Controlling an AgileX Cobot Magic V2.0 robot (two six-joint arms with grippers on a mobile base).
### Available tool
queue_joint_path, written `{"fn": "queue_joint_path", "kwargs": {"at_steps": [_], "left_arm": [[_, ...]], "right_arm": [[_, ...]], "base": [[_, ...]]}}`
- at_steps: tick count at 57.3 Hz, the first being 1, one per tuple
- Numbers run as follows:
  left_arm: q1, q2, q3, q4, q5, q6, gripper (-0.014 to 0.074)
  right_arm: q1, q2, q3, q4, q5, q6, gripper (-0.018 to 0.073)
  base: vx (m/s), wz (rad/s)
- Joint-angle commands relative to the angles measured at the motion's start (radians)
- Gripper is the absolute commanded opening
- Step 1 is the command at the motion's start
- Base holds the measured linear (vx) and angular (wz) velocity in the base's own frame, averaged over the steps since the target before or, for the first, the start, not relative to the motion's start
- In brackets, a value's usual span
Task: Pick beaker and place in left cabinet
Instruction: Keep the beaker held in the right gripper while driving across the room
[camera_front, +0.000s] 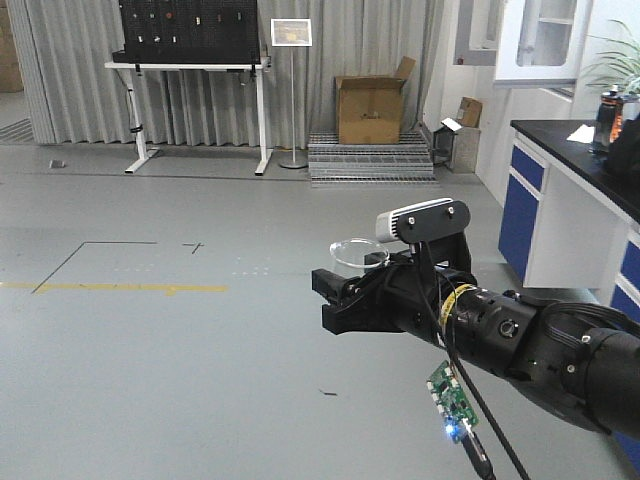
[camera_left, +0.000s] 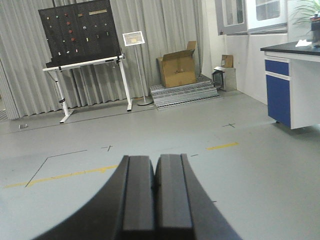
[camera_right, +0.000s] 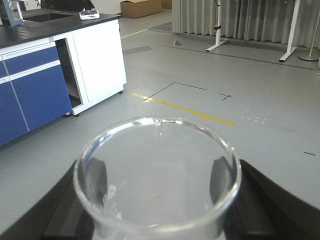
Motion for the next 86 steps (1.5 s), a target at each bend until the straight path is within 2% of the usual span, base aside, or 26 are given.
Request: {"fn": "queue_joint_path", "kwargs": {"at_steps": [1, 86], "left_arm": [[-0.001, -0.018, 0.016, -0.003, -0.084, -0.003, 0.0001], [-0.001, -0.018, 0.016, -0.003, -0.084, -0.003, 0.0001]], "right_arm": [[-0.004, -0.044, -0.028, 0.013, -0.06, -0.001, -0.0001], [-0.004, -0.044, -0.028, 0.013, -0.063, -0.001, -0.0001]], "base": [[0.53, 0.08], [0.6, 0.0]]}}
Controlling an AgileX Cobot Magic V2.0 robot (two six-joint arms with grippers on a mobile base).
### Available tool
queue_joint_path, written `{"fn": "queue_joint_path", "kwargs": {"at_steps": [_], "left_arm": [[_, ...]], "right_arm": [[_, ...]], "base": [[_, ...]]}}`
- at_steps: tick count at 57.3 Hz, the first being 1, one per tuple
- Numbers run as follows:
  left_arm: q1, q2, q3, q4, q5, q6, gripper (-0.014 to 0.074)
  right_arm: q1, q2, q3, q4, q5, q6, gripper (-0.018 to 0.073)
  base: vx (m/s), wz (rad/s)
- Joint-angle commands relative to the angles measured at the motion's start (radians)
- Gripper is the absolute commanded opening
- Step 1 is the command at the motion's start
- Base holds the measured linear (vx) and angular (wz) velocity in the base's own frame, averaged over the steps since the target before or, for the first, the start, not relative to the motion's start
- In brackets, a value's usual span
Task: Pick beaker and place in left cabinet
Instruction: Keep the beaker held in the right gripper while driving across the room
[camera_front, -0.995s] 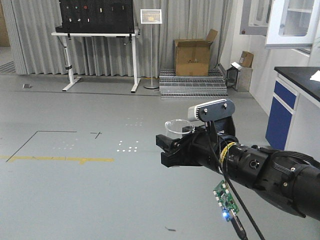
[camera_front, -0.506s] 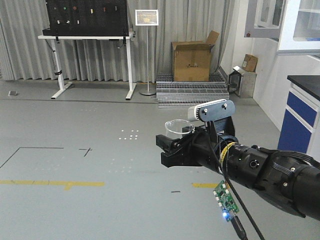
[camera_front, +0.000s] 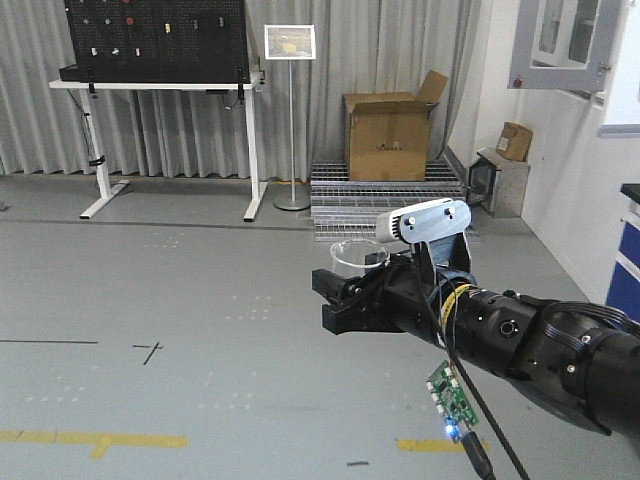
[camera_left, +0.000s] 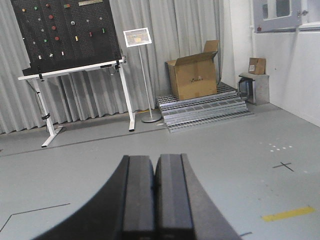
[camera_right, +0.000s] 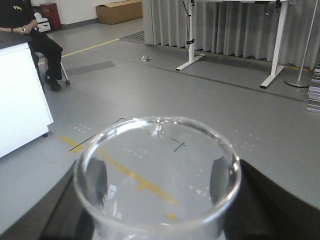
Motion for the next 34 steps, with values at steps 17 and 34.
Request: {"fn": "queue_joint_path", "kwargs": {"at_steps": [17, 34], "left_arm": [[-0.001, -0.018, 0.016, -0.003, -0.084, -0.003, 0.0001], [-0.001, -0.018, 0.016, -0.003, -0.084, -0.003, 0.0001]], "right_arm": [[-0.004, -0.044, -0.028, 0.013, -0.065, -0.001, -0.0001], [-0.004, -0.044, -0.028, 0.013, -0.065, -0.001, -0.0001]], "base": [[0.63, 0.02], [0.66, -0.02]]}}
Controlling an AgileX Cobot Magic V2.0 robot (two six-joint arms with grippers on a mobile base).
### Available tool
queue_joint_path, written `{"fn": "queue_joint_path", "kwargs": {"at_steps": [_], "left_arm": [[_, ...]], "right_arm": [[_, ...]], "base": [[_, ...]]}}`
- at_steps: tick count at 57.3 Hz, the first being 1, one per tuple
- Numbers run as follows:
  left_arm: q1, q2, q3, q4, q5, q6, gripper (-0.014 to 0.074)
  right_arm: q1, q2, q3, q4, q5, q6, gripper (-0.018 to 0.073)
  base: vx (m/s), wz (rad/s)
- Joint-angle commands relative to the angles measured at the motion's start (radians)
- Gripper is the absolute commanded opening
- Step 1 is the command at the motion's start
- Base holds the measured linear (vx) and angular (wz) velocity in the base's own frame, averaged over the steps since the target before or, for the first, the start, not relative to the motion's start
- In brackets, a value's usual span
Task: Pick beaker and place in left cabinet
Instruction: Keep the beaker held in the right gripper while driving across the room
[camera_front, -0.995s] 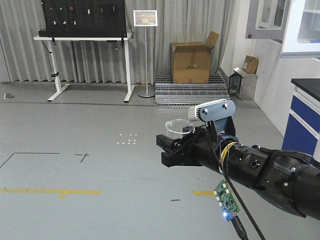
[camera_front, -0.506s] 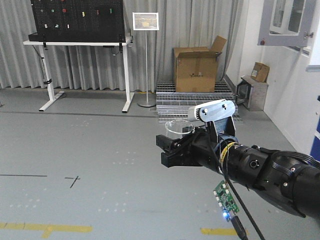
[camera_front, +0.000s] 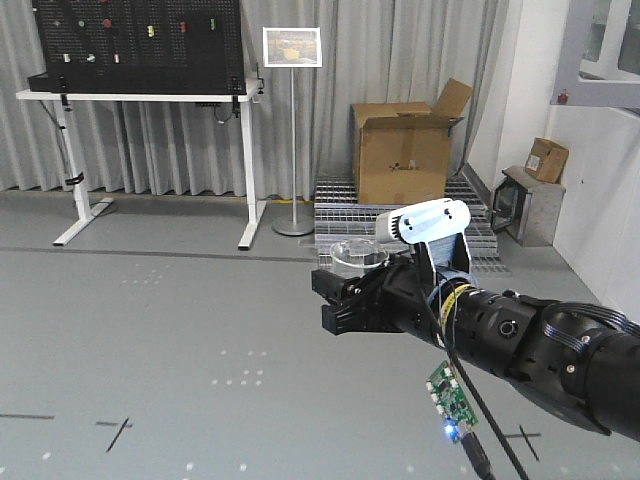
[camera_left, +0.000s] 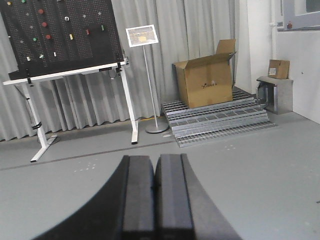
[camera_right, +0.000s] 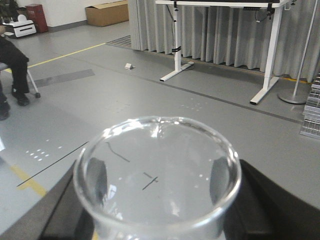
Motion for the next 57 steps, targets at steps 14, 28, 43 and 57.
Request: {"fn": "queue_joint_path", "kwargs": {"at_steps": [14, 28, 43, 57], "left_arm": [[-0.001, -0.018, 0.016, -0.003, -0.084, -0.003, 0.0001], [-0.001, -0.018, 0.016, -0.003, -0.084, -0.003, 0.0001], [-0.001, -0.018, 0.016, -0.003, -0.084, -0.003, 0.0001], [-0.001, -0.018, 0.016, -0.003, -0.084, -0.003, 0.0001]], "right_arm": [[-0.004, -0.044, -0.028, 0.013, -0.063, -0.001, -0.0001], [-0.004, -0.044, -0.028, 0.013, -0.063, -0.001, -0.0001], [-0.004, -0.044, -0.028, 0.013, -0.063, -0.001, -0.0001], [-0.004, -0.044, -0.028, 0.013, -0.063, -0.001, -0.0001]], "base": [[0.68, -0.08], [0.7, -0.06], [0.71, -0.03], [0.7, -0.05]]}}
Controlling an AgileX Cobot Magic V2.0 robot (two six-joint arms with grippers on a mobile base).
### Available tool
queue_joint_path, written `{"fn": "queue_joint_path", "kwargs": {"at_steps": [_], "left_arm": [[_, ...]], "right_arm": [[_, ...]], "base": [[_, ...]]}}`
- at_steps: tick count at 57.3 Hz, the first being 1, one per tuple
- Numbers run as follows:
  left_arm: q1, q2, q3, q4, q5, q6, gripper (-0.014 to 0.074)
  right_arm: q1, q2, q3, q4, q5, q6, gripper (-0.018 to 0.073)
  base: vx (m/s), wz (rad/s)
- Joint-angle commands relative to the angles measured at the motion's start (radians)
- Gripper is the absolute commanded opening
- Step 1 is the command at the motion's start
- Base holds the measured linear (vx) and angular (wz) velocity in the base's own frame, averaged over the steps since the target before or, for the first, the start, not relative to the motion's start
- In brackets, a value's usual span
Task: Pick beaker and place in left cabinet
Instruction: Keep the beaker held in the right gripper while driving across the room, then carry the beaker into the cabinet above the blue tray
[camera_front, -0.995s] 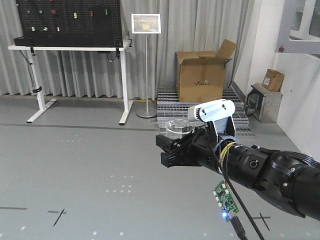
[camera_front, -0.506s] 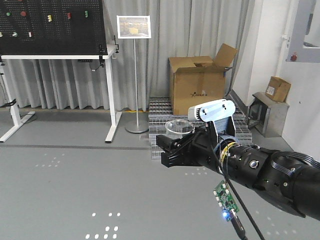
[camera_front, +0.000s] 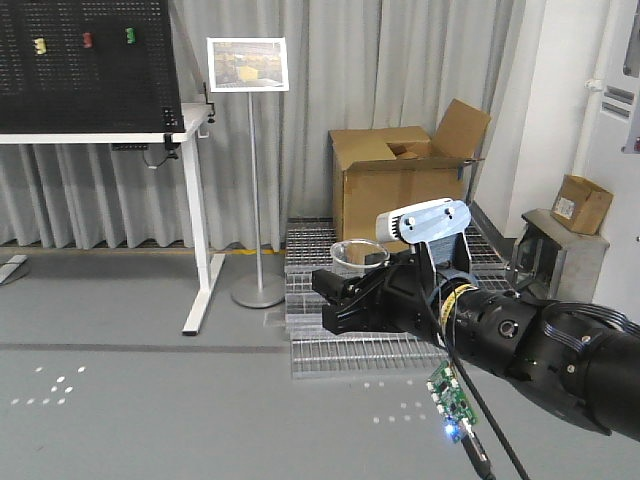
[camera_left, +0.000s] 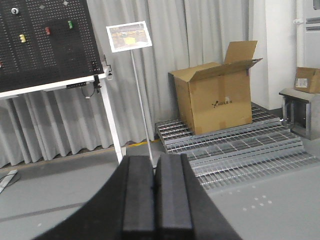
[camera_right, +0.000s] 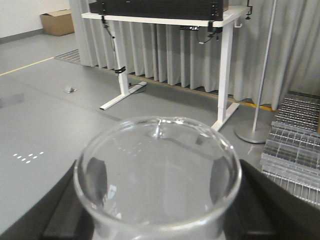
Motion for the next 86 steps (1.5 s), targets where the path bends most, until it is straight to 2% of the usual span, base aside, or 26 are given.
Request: {"fn": "queue_joint_path", "kwargs": {"at_steps": [1, 53, 86], "left_arm": [[-0.001, -0.018, 0.016, -0.003, -0.084, -0.003, 0.0001], [-0.001, -0.018, 0.016, -0.003, -0.084, -0.003, 0.0001], [-0.001, -0.019, 0.016, -0.003, -0.084, -0.003, 0.0001]], "right_arm": [[-0.004, -0.044, -0.028, 0.013, -0.064, -0.001, -0.0001], [-0.004, -0.044, -0.028, 0.013, -0.064, -0.001, -0.0001], [-0.004, -0.042, -0.028, 0.013, -0.064, -0.001, -0.0001]], "base": [[0.7, -0.07], [0.64, -0.14], [0.46, -0.58]]}}
